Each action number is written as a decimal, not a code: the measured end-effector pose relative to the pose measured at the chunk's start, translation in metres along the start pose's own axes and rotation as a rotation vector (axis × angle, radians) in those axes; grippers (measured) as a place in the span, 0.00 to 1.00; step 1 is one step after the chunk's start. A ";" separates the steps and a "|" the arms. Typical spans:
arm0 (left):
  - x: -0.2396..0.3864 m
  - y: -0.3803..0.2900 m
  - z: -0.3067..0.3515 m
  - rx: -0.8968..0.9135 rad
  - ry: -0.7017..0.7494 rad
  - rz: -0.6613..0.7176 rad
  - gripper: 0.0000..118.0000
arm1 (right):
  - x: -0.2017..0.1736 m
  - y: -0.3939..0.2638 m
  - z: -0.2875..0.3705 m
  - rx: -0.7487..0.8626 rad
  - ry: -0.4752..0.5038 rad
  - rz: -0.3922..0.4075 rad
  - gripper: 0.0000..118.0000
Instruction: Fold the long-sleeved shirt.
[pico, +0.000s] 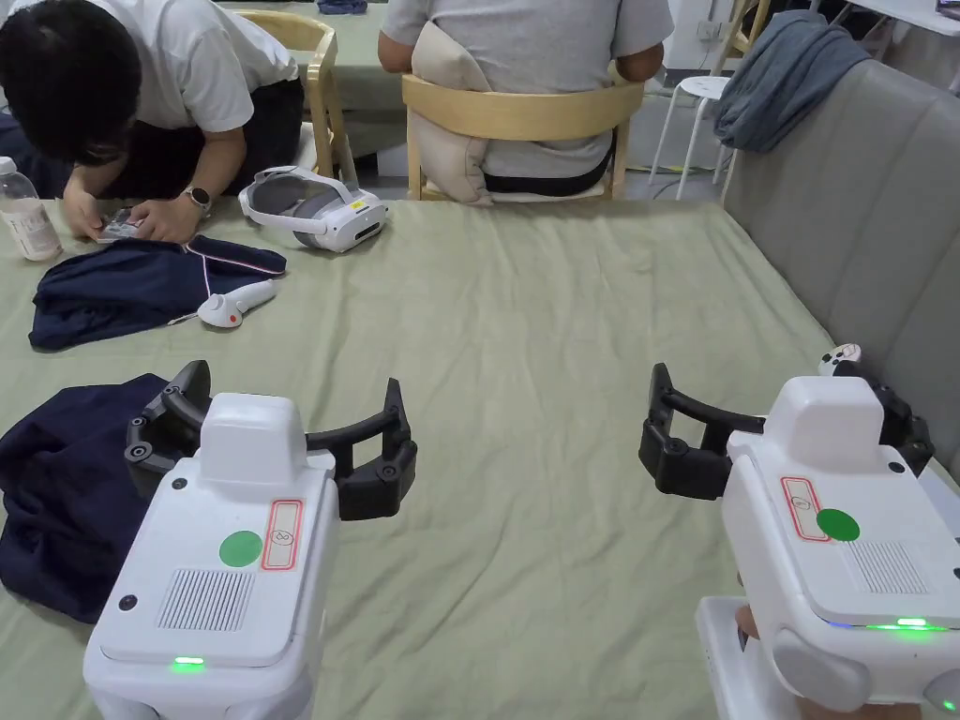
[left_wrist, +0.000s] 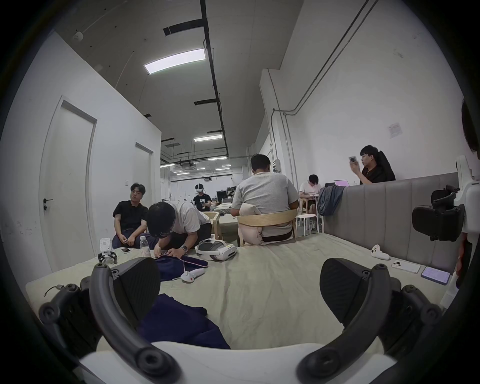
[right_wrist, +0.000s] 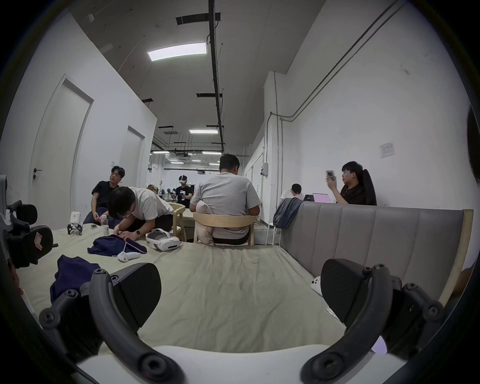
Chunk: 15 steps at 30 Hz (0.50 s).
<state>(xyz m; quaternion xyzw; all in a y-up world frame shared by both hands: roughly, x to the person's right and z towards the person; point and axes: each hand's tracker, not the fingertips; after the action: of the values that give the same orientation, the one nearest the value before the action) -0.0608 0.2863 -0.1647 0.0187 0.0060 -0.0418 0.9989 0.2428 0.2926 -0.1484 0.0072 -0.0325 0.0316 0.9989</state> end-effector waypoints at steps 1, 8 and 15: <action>0.001 0.000 0.001 0.000 -0.001 0.000 0.94 | 0.000 0.000 0.000 0.000 0.000 0.000 1.00; 0.002 0.003 0.003 0.001 -0.001 -0.001 0.94 | 0.000 0.001 0.000 0.003 0.001 0.000 1.00; 0.004 0.002 0.004 0.001 -0.003 -0.001 0.94 | 0.001 0.001 -0.001 0.002 -0.001 -0.003 1.00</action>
<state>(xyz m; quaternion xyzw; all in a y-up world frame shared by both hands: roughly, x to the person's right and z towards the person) -0.0568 0.2879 -0.1604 0.0192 0.0045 -0.0423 0.9989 0.2440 0.2933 -0.1490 0.0080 -0.0329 0.0300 0.9990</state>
